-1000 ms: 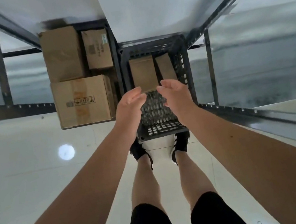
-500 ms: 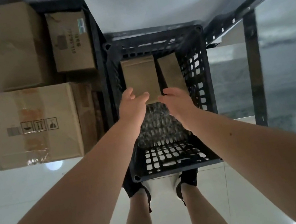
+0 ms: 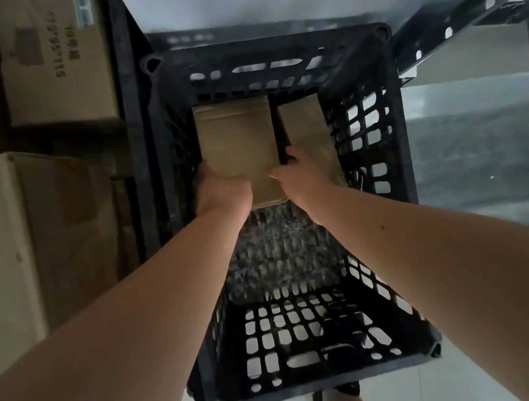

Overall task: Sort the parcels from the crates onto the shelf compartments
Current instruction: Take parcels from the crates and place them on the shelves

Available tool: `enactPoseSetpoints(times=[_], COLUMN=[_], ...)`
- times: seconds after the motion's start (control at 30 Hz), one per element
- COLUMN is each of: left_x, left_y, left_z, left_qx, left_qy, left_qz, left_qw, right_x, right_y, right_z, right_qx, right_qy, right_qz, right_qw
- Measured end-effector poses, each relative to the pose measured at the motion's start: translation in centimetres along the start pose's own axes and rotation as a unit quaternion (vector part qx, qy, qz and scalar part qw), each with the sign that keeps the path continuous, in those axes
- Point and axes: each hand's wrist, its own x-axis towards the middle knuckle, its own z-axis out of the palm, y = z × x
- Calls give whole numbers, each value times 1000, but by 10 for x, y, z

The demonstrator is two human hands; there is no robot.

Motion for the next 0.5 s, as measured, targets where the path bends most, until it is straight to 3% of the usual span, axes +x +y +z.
enactPoseSetpoints(times=[0.2,0.5], left_x=[28,37], left_y=[-12,-7], left_z=[11,21], left_qx=[3,1], left_qy=[7,13], left_qz=[-13,-43], left_qw=[1000,999], right_x=[23,27], right_y=[-1,-4], right_z=[13,30], right_qx=[51,40], right_qy=[-6,-8], right_qz=[22,37], right_qw=[998,998])
